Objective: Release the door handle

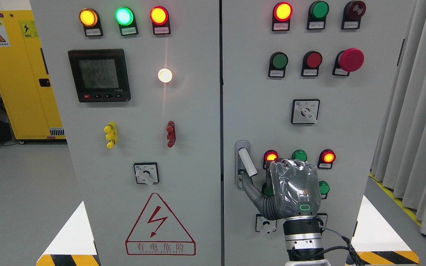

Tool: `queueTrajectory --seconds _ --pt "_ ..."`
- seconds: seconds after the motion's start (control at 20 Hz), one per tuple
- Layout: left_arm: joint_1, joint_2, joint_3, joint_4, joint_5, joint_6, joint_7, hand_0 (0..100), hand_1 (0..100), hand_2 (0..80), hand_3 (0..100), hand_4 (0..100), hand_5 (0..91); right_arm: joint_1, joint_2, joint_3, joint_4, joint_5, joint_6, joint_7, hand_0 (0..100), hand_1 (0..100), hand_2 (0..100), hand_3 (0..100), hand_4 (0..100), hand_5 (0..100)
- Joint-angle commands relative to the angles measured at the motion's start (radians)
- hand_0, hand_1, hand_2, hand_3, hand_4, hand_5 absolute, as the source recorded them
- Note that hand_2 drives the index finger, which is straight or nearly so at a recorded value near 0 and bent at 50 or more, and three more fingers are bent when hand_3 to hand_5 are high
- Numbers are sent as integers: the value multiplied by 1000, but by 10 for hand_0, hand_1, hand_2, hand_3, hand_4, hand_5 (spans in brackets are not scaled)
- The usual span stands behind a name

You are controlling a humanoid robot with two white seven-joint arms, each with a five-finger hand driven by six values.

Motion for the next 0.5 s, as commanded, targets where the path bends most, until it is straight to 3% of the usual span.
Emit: queueTrajectory --seconds 0.0,0.45 --pt "0 0 0 -12 1 1 0 120 556 0 0 0 0 -1 -1 -7 -7 0 2 -2 364 317 946 1000 1000 1000" --pt "0 0 0 -12 1 1 0 120 556 0 0 0 0 1 -1 -7 -7 0 2 0 401 348 944 1000 1000 1000"
